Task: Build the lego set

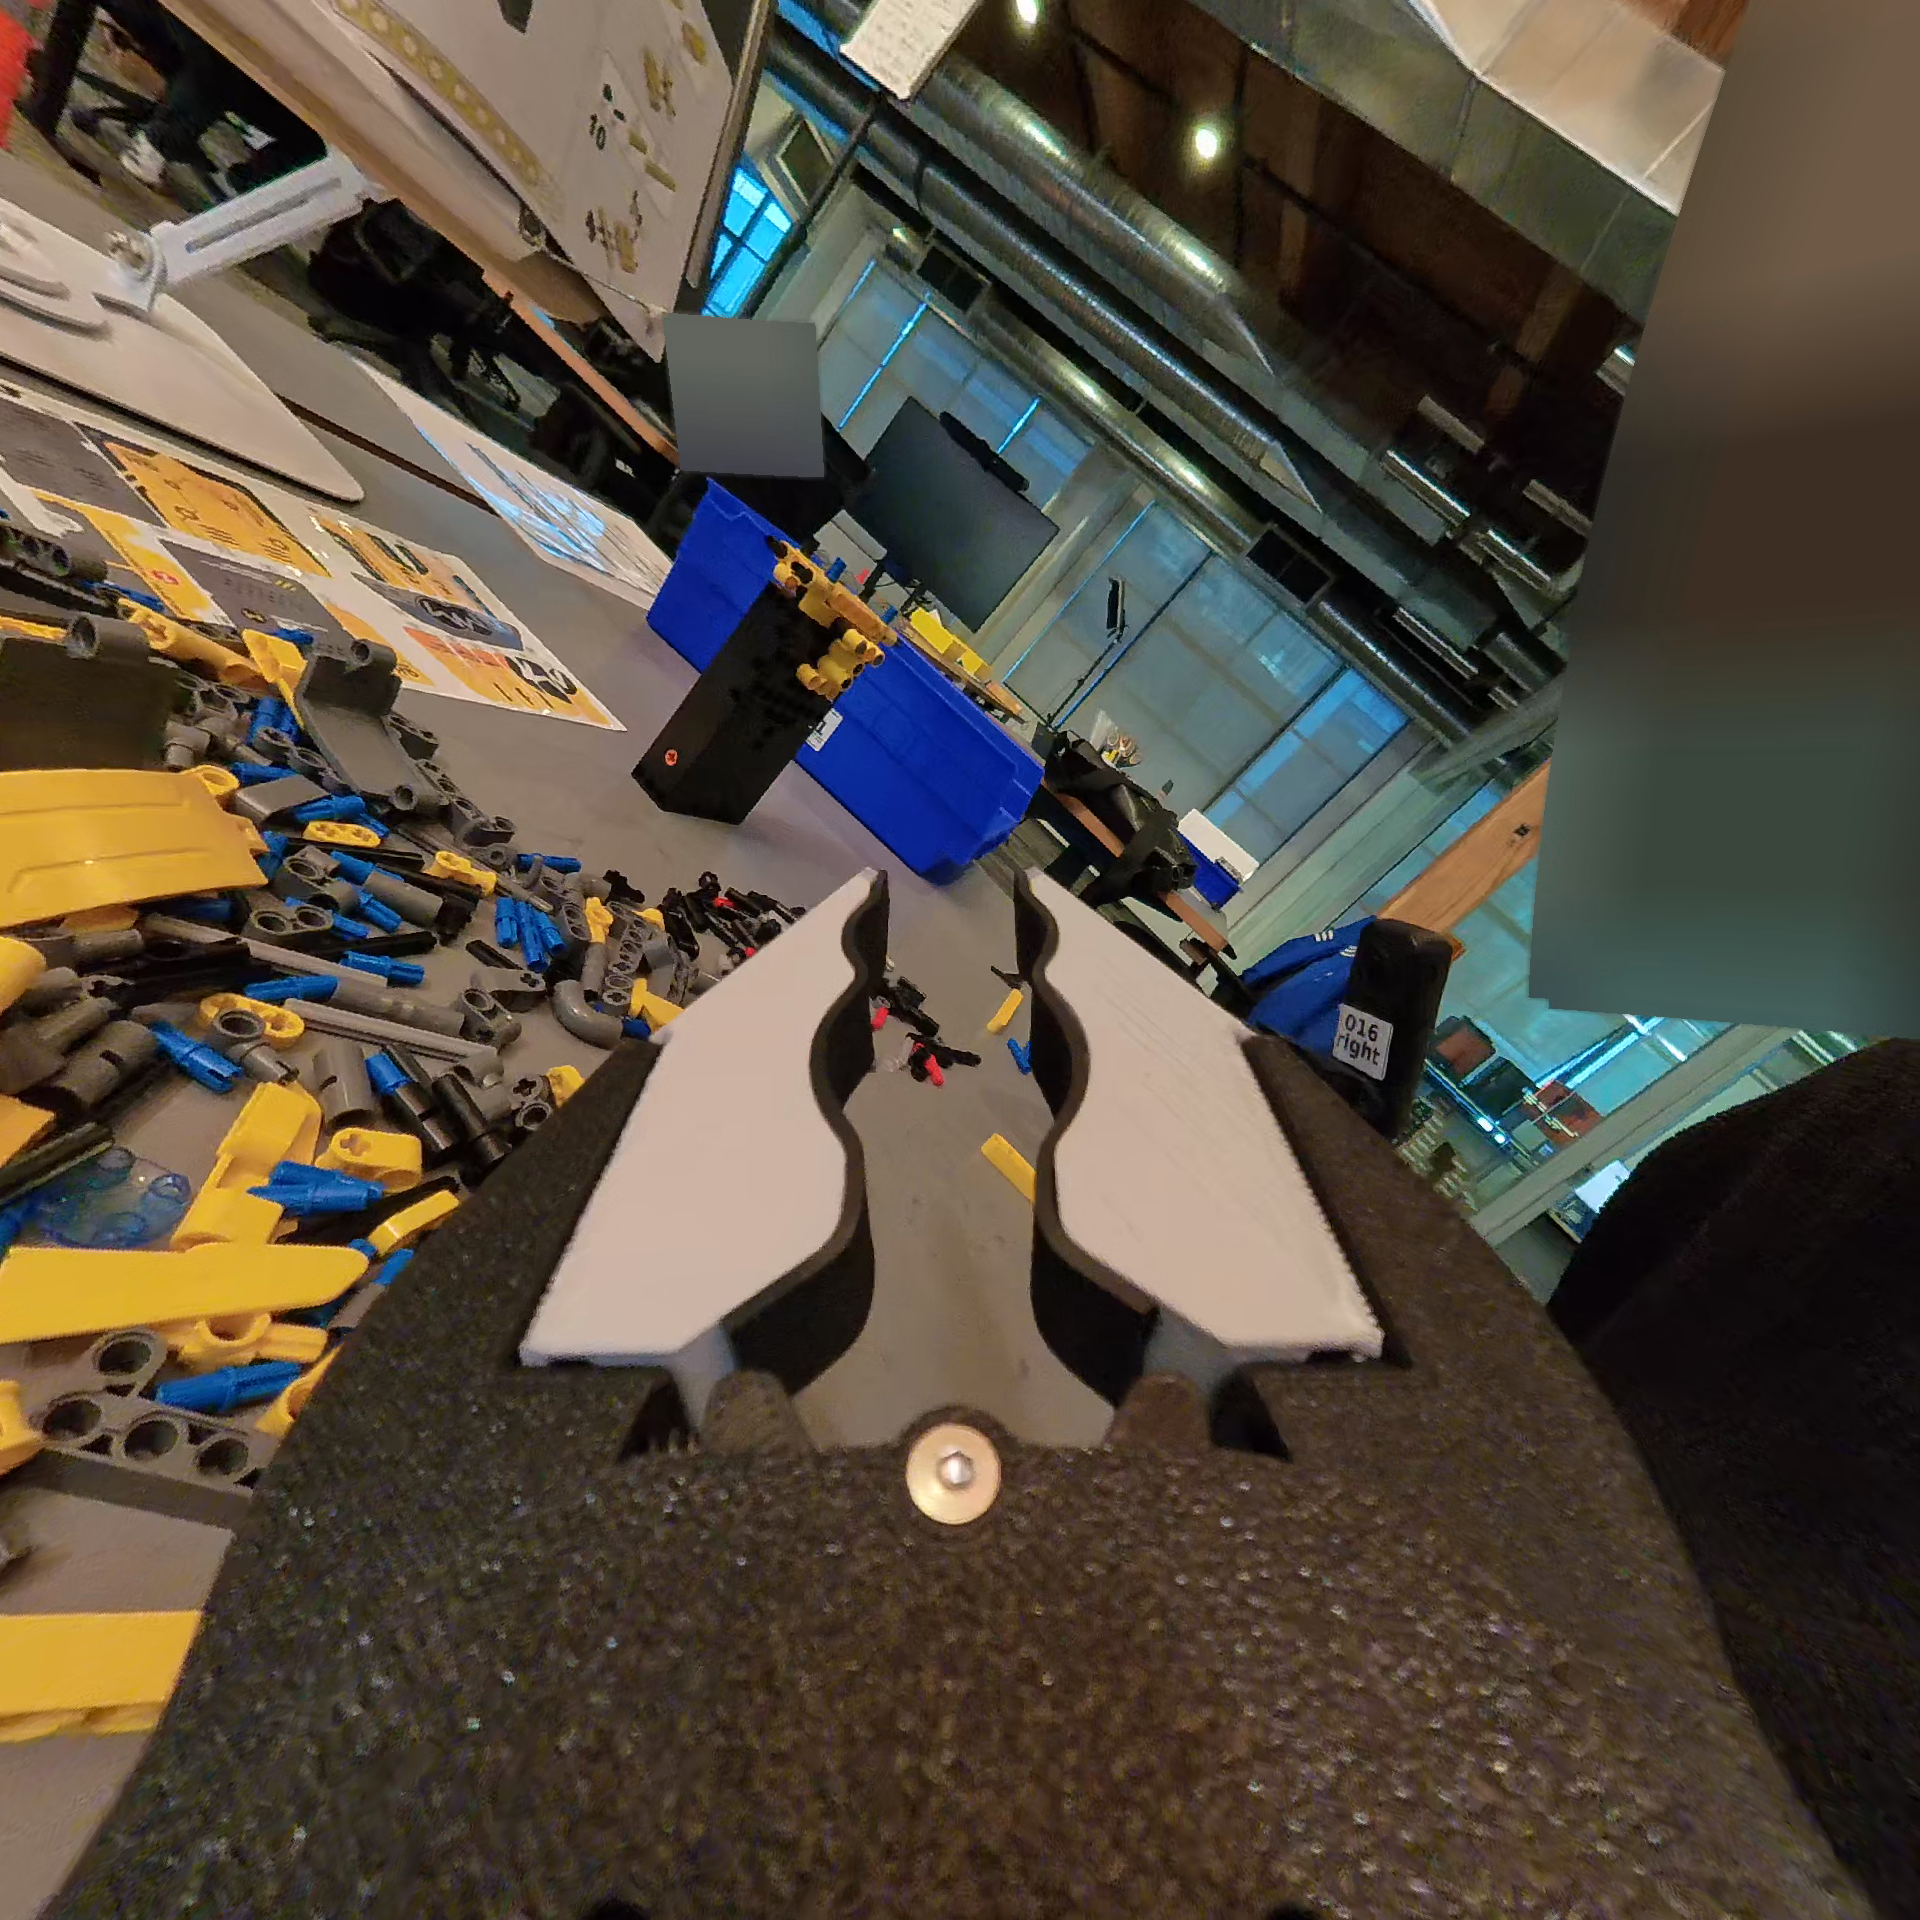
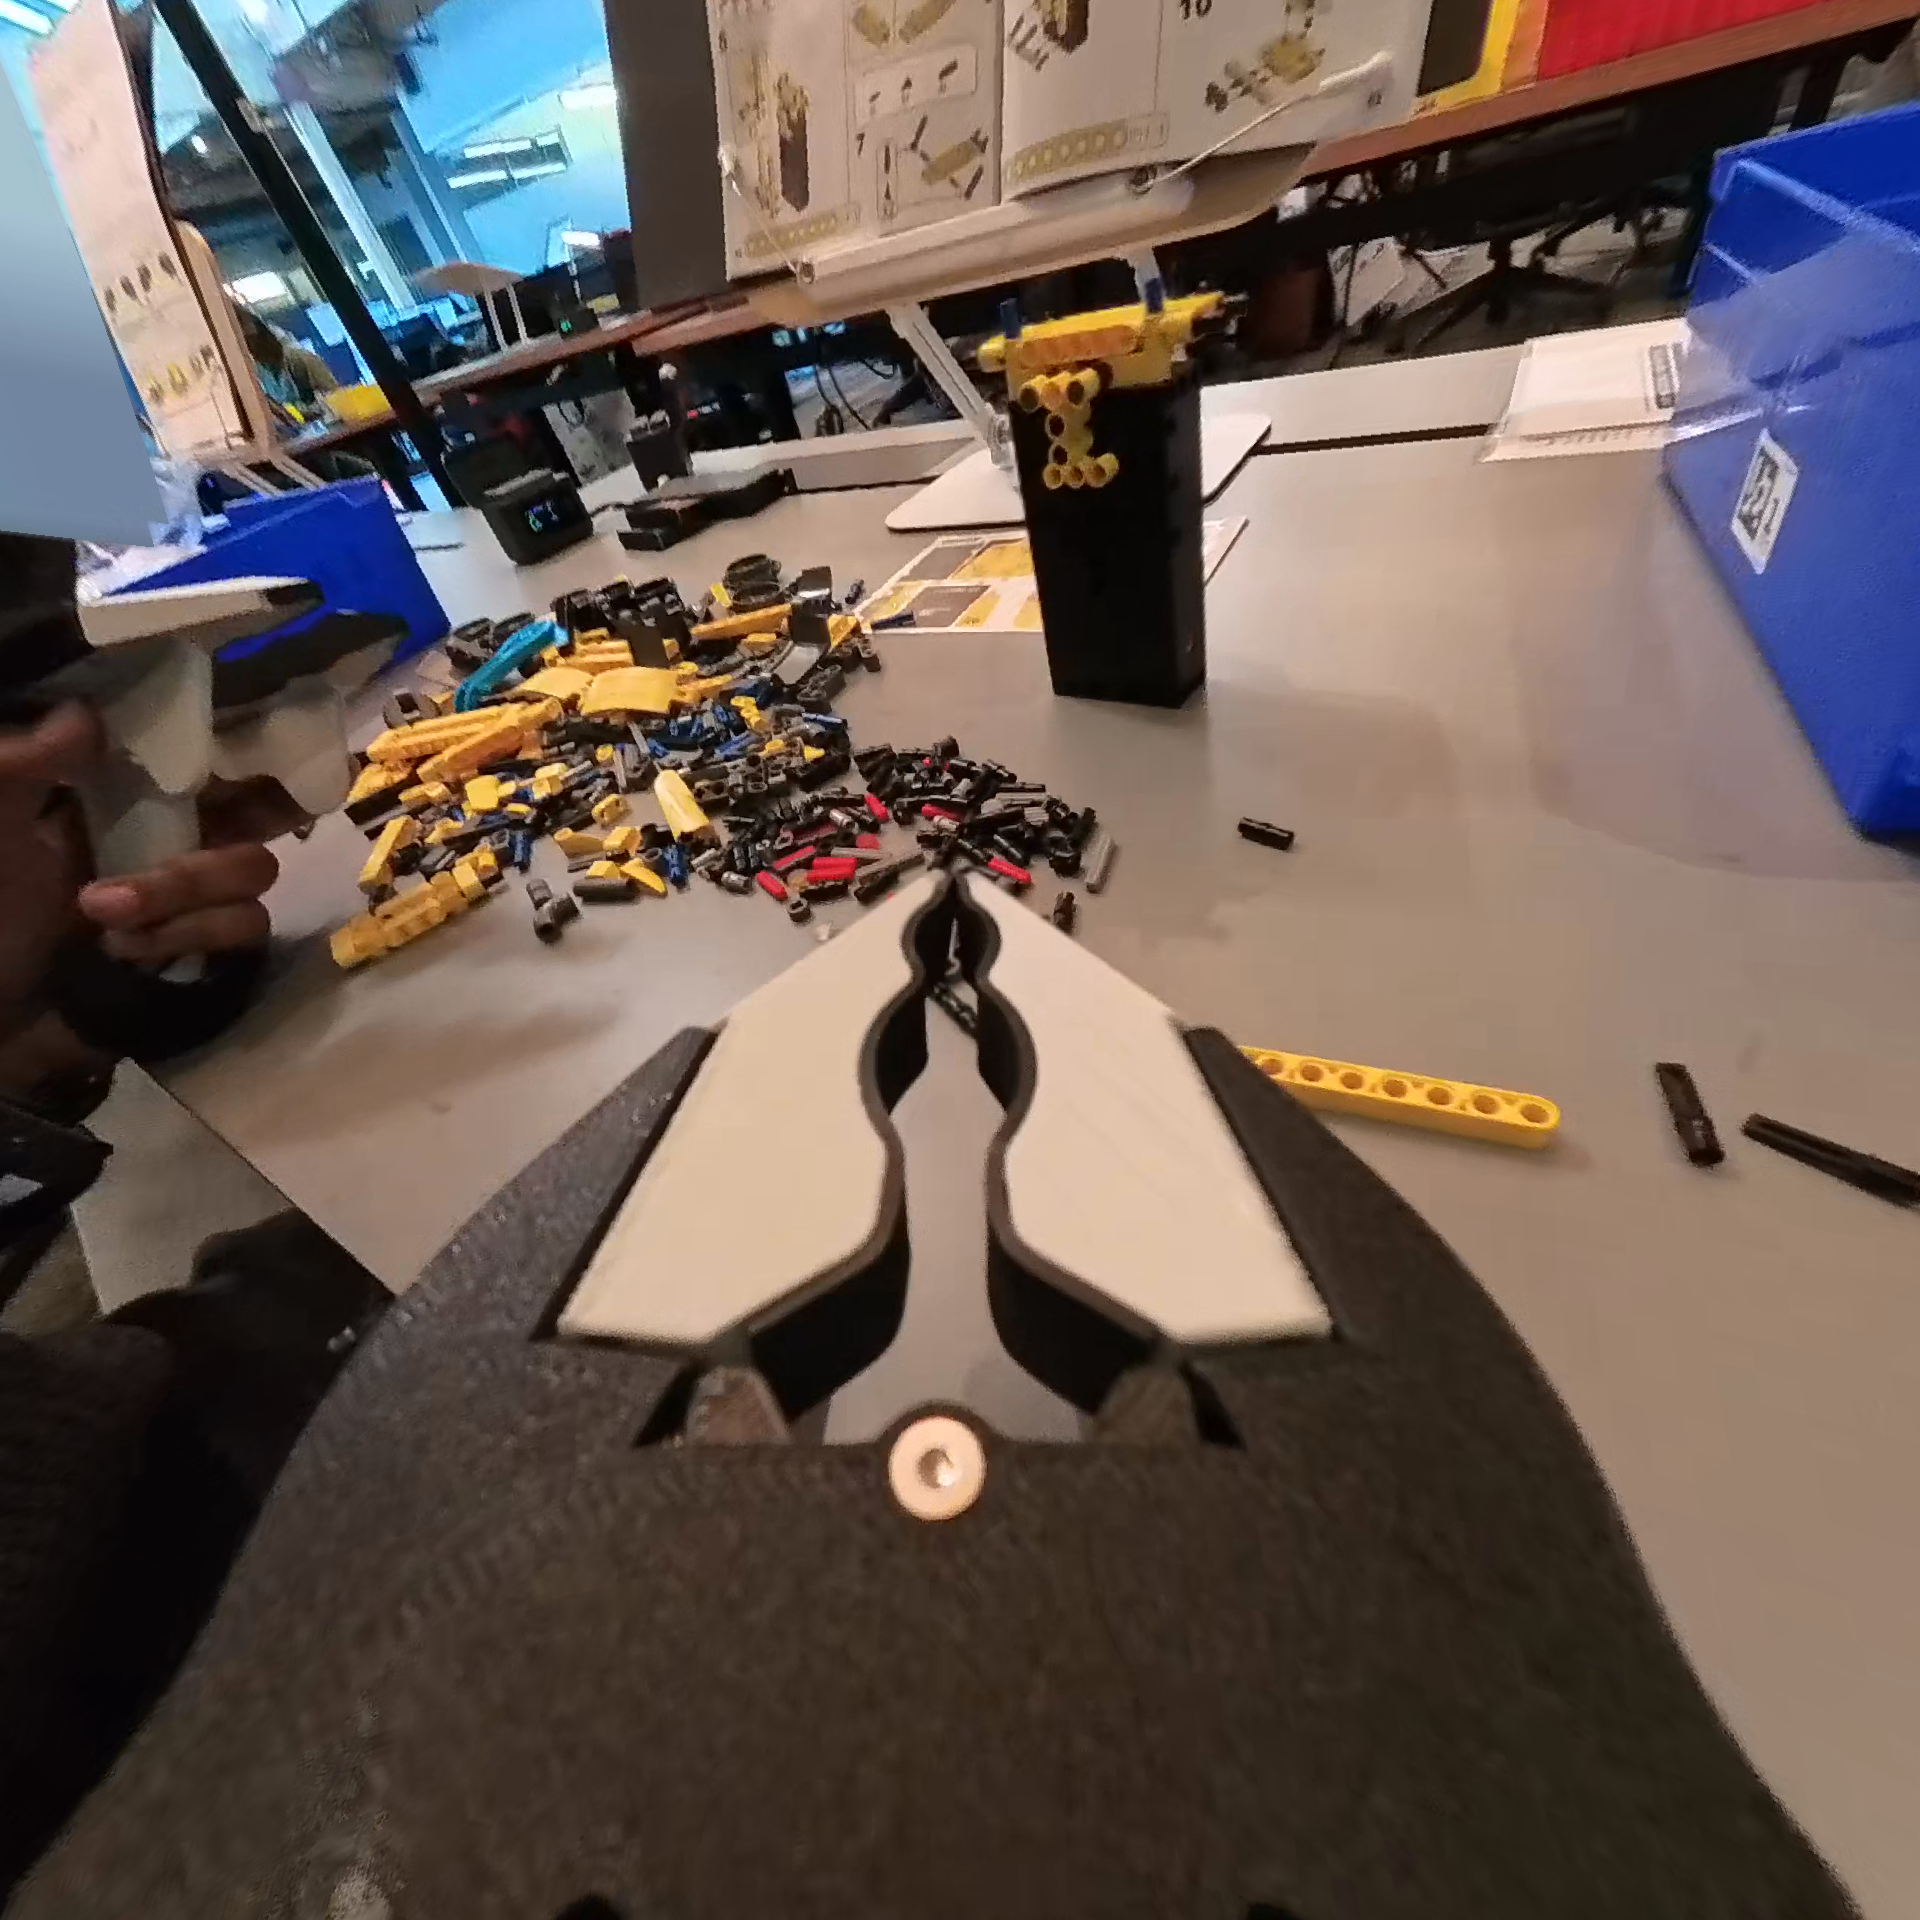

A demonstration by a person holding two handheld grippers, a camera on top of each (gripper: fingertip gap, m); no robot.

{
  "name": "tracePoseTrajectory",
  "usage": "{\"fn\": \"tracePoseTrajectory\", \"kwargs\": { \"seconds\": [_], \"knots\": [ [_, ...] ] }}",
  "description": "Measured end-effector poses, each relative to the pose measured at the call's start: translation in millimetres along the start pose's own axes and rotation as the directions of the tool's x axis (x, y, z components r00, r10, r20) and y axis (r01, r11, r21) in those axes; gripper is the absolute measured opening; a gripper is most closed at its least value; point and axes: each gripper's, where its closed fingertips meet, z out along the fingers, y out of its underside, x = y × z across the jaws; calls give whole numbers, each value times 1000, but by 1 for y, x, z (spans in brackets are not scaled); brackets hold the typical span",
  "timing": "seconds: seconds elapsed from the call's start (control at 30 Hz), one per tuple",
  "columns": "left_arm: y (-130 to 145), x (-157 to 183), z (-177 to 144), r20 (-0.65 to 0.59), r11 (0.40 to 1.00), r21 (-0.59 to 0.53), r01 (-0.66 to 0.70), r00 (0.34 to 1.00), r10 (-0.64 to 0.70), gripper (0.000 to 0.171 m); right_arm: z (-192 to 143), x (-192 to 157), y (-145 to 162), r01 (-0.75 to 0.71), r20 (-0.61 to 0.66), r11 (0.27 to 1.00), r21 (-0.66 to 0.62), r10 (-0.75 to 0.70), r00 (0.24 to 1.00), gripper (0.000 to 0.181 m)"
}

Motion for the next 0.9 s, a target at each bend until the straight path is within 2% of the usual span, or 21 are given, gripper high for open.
{"fn": "tracePoseTrajectory", "kwargs": {
  "seconds": [0.13, 0.27, 0.57, 0.9],
  "knots": [
    [0, -1, 0, -4, 1000, -1, 14, 1000, -14, 24, 1, -3, 2, 84, -38, 996, -14, -85, 996, 0],
    [-1, -2, 0, -10, 999, 3, 34, 999, -34, 24, 3, -1, 4, 105, -66, 994, -34, -107, 992, 0],
    [-1, 2, 0, -29, 1000, 5, 20, 999, -19, 24, -3, 19, -2, -43, -127, 999, 30, 47, 991, 0],
    [-4, 1, -2, -36, 999, 21, 39, 999, -38, 24, -1, 17, 0, 1, -150, 1000, 6, 0, 989, 0]
  ]
}}
